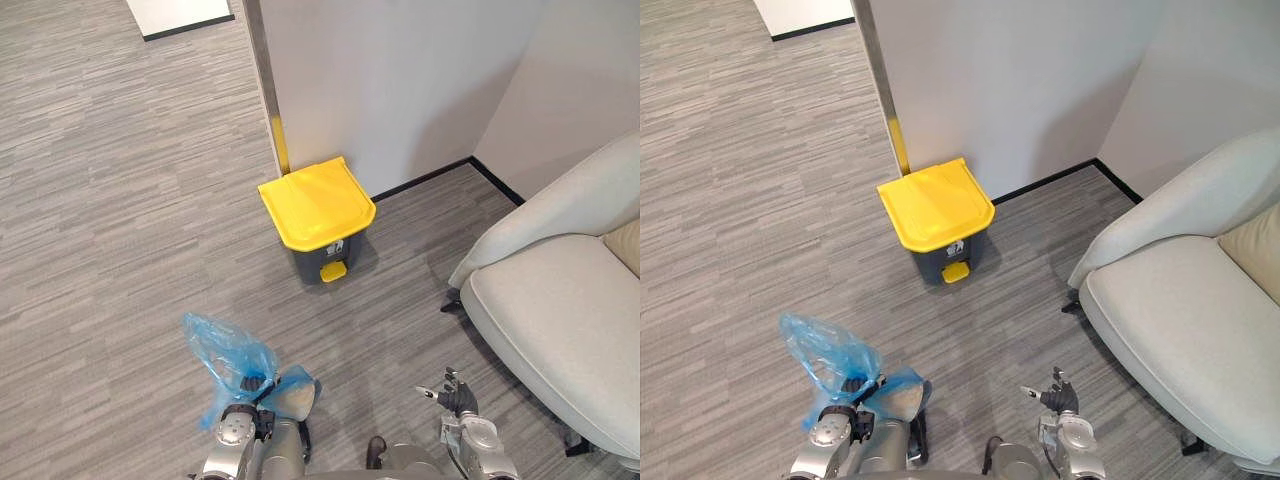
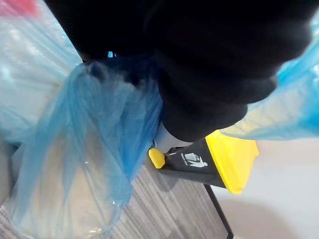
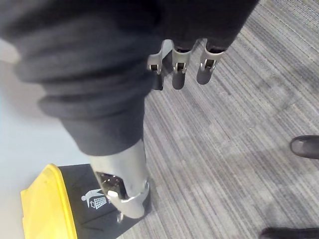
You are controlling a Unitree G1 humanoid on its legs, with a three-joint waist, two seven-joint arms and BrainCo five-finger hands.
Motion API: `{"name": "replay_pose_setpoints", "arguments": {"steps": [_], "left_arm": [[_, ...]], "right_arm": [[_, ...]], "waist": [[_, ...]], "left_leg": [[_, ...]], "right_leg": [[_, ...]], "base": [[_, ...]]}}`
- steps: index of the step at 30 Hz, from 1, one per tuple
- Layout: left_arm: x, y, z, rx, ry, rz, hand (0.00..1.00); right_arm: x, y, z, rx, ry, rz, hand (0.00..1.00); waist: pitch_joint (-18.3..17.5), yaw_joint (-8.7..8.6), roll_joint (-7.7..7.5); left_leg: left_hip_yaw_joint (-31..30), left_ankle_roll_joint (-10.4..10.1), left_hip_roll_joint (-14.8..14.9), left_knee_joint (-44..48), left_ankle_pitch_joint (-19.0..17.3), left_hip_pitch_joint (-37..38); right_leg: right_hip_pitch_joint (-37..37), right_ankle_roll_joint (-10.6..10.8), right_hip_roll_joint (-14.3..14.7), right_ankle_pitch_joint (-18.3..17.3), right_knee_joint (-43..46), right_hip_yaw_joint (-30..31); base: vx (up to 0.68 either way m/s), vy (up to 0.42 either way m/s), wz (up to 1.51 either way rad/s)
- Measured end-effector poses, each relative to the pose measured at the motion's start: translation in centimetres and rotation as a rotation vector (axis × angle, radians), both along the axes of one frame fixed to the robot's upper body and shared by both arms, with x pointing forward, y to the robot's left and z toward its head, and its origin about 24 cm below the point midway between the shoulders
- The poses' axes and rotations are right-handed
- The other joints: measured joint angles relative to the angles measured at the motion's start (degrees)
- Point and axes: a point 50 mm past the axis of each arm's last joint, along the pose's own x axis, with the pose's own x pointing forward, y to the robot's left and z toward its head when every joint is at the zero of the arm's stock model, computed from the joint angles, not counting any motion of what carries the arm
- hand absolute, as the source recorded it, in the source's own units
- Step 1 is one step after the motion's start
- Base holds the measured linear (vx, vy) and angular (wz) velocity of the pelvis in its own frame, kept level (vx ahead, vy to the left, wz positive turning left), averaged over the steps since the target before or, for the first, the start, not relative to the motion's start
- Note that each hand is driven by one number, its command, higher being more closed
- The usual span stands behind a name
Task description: Gather rubbish on tea table into small bin, then transfer packed bag to large trash can.
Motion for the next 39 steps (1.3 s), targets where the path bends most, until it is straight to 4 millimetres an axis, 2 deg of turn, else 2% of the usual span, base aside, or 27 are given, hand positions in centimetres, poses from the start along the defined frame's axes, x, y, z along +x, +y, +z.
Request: {"name": "replay_pose_setpoints", "arguments": {"steps": [1,2,5,7,9,10,11,12,14,16,17,18,19,21,23,25,26,27,28,29,30,33,36,39], "left_arm": [[0.0,0.0,0.0,0.001,0.001,0.002,1.00],[0.0,0.4,0.0,0.011,0.000,0.001,1.00],[-0.2,0.4,-0.1,0.011,0.005,0.002,1.00],[-0.7,0.5,-0.3,0.012,0.022,0.004,1.00],[-0.9,0.8,-0.4,0.031,0.031,-0.014,1.00],[-0.9,1.0,-0.4,0.038,0.031,-0.021,1.00],[-0.9,1.1,-0.3,0.045,0.032,-0.026,1.00],[-0.9,1.1,-0.3,0.046,0.032,-0.026,1.00],[-0.8,1.3,-0.3,0.047,0.028,-0.017,1.00],[-0.8,1.3,-0.3,0.042,0.027,-0.006,1.00],[-0.8,1.3,-0.3,0.042,0.027,-0.006,1.00],[-0.9,1.2,-0.4,0.036,0.033,-0.002,1.00],[-0.9,0.9,-0.5,0.024,0.036,-0.003,1.00],[-0.9,0.6,-0.6,0.014,0.038,-0.002,1.00],[-0.2,0.2,-0.3,0.004,0.020,-0.007,1.00],[0.5,-0.4,0.0,-0.009,0.000,-0.012,1.00],[0.5,-0.8,0.0,-0.022,-0.003,-0.012,1.00],[0.3,-1.1,0.0,-0.035,-0.005,-0.010,1.00],[0.3,-1.3,0.0,-0.039,-0.008,-0.009,1.00],[0.1,-1.4,-0.1,-0.045,-0.003,-0.008,1.00],[0.1,-1.5,0.0,-0.045,-0.005,-0.013,1.00],[0.4,-1.2,0.1,-0.030,-0.011,-0.022,1.00],[0.0,-0.9,-0.3,-0.014,0.016,-0.037,1.00],[-0.5,-0.4,-0.6,0.000,0.041,-0.035,1.00]], "right_arm": [[0.0,0.2,0.0,0.004,0.000,0.005,0.00],[0.1,0.4,0.0,0.009,-0.004,0.009,0.00],[0.5,0.6,0.1,0.010,-0.012,0.016,0.00],[0.8,0.6,0.2,0.006,-0.017,0.027,0.00],[0.6,0.9,0.1,0.005,-0.009,0.048,0.00],[0.3,1.1,0.0,0.007,0.000,0.056,0.00],[0.3,1.3,-0.2,0.008,0.008,0.072,0.00],[0.4,1.3,-0.2,0.008,0.009,0.077,0.00],[0.3,1.3,-0.2,0.007,0.012,0.087,0.00],[0.1,1.3,-0.3,0.007,0.017,0.087,0.00],[-0.4,1.2,-0.5,0.006,0.030,0.083,0.00],[-1.2,0.9,-0.8,0.002,0.054,0.077,0.00],[-1.4,0.6,-0.9,-0.003,0.065,0.074,0.00],[-0.7,0.4,-0.6,-0.008,0.048,0.072,0.00],[-1.0,0.1,-0.6,-0.009,0.052,0.057,0.00],[-2.0,0.1,-1.0,-0.004,0.074,0.039,0.00],[-2.8,0.0,-1.2,0.002,0.087,0.020,0.00],[-3.2,0.3,-1.4,0.015,0.095,0.010,0.00],[-3.2,0.2,-1.4,0.017,0.095,0.003,0.00],[-3.2,0.1,-1.4,0.020,0.092,-0.010,0.00],[-3.2,-0.1,-1.3,0.017,0.090,-0.022,0.00],[-2.9,0.1,-1.4,0.025,0.087,-0.030,0.00],[-3.0,-0.1,-1.5,0.028,0.095,-0.050,0.00],[-3.3,-0.4,-1.7,0.028,0.109,-0.071,0.00]], "waist": [[-0.2,0.02,-0.54],[-0.5,-0.07,-1.21],[-0.6,0.07,-1.37],[-0.6,-0.07,-1.38],[-0.9,-0.63,-1.89],[-0.9,-1.02,-1.96],[-0.9,-1.02,-1.94],[-0.9,-0.99,-1.89],[-0.6,-1.65,-1.24],[-0.5,-1.84,-1.10],[-0.8,-1.95,-1.49],[-0.8,-2.08,-1.37],[-1.0,-1.85,-0.39],[-1.2,-1.85,-0.10],[-1.2,-1.97,-0.05],[-1.2,-1.98,0.02],[-1.1,-1.82,0.02],[-1.2,-1.52,0.03],[-1.3,-1.57,0.14],[-1.5,-1.66,0.06],[-2.1,-1.56,0.80],[-2.7,-1.19,0.87],[-2.7,-0.90,0.82],[-2.8,-1.00,0.54]], "left_leg": [[0.5,-0.1,-0.7,0.0,-0.4,0.2],[1.0,1.3,-2.1,1.1,-2.4,0.0],[3.5,3.7,-3.9,5.5,-7.9,0.9],[5.1,4.5,-4.8,5.2,-10.1,3.7],[5.4,5.6,-6.2,3.6,-11.8,8.0],[5.1,6.0,-6.3,3.4,-12.2,9.3],[4.2,6.2,-6.4,2.6,-12.5,11.1],[3.9,6.2,-6.4,1.8,-12.5,12.3],[2.4,6.1,-5.1,-0.4,-12.4,15.4],[1.2,5.8,-4.0,-0.6,-12.6,17.3],[0.0,3.6,-3.7,-0.5,-13.5,18.5],[-2.3,0.7,-3.7,-0.4,-15.1,19.3],[-3.0,0.4,-2.5,-0.7,-15.2,19.4],[-4.7,-2.5,-1.7,-2.4,-13.2,19.6],[-5.7,-3.6,-1.0,-2.0,-11.4,19.8],[-6.4,-6.2,0.4,3.6,-9.9,18.3],[-6.1,-7.2,1.4,9.6,-8.2,16.5],[-4.3,-6.3,3.1,14.6,-8.5,14.8],[-2.9,-5.8,3.7,15.7,-8.8,14.0],[-0.8,-4.8,4.6,14.6,-8.9,12.1],[1.2,-3.4,4.6,11.8,-8.3,11.6],[1.7,-3.3,3.1,3.6,-8.2,12.8],[1.8,-2.8,1.8,-0.2,-7.9,14.2],[1.9,-2.1,0.3,-3.3,-5.9,15.9]], "right_leg": [[0.4,0.6,-0.6,-0.3,-0.2,0.3],[0.6,1.7,-2.1,-0.9,-0.6,0.5],[0.5,4.9,-5.0,-3.2,3.9,3.0],[-2.5,6.1,-6.4,-3.5,13.4,5.0],[-8.4,10.4,-8.3,-1.2,29.6,5.6],[-10.0,9.6,-8.5,-1.7,33.5,5.3],[-12.4,7.2,-8.1,-3.3,36.5,4.1],[-13.7,5.8,-7.6,-4.0,36.8,3.6],[-17.6,3.1,-4.8,-5.5,33.3,0.8],[-20.4,2.5,-2.7,-5.1,26.1,0.5],[-20.8,2.8,-1.9,-0.7,17.4,1.1],[-19.8,-0.1,-1.4,7.5,14.2,0.9],[-19.5,-0.3,-0.6,7.4,14.2,0.5],[-19.7,-1.7,0.0,5.5,14.9,-0.5],[-18.1,-2.6,0.0,4.7,14.4,-2.2],[-13.8,-2.9,0.1,4.5,11.1,-4.8],[-10.1,-2.9,0.1,4.5,8.3,-6.1],[-7.3,-3.1,0.1,4.6,6.0,-6.7],[-6.3,-3.2,0.1,4.7,5.2,-7.1],[-5.4,-2.9,0.1,5.0,4.0,-7.9],[-5.4,-2.1,0.1,5.6,3.4,-7.8],[-5.7,-0.9,0.3,9.5,-2.2,-7.8],[-5.1,-0.7,0.3,11.6,-4.9,-7.3],[-3.7,-0.3,-0.1,13.6,-7.5,-6.3]], "base": [[0.25,0.214,-0.18],[0.31,0.262,-0.10],[0.34,0.278,-0.26],[0.38,0.241,-0.27],[0.33,0.089,0.07],[0.42,0.008,0.21],[0.42,-0.023,0.16],[0.28,-0.046,0.17],[0.26,-0.084,0.27],[0.37,-0.179,0.46],[0.49,-0.253,0.73],[0.36,-0.188,0.51],[0.27,-0.128,0.24],[0.27,-0.159,0.09],[0.28,-0.184,0.44],[0.23,-0.157,0.63],[0.13,-0.064,0.54],[0.12,-0.036,0.44],[0.08,0.020,0.31],[0.07,0.059,0.20],[0.07,0.068,0.21],[0.03,0.087,0.13],[-0.02,0.100,-0.05],[-0.04,0.043,0.01]]}}
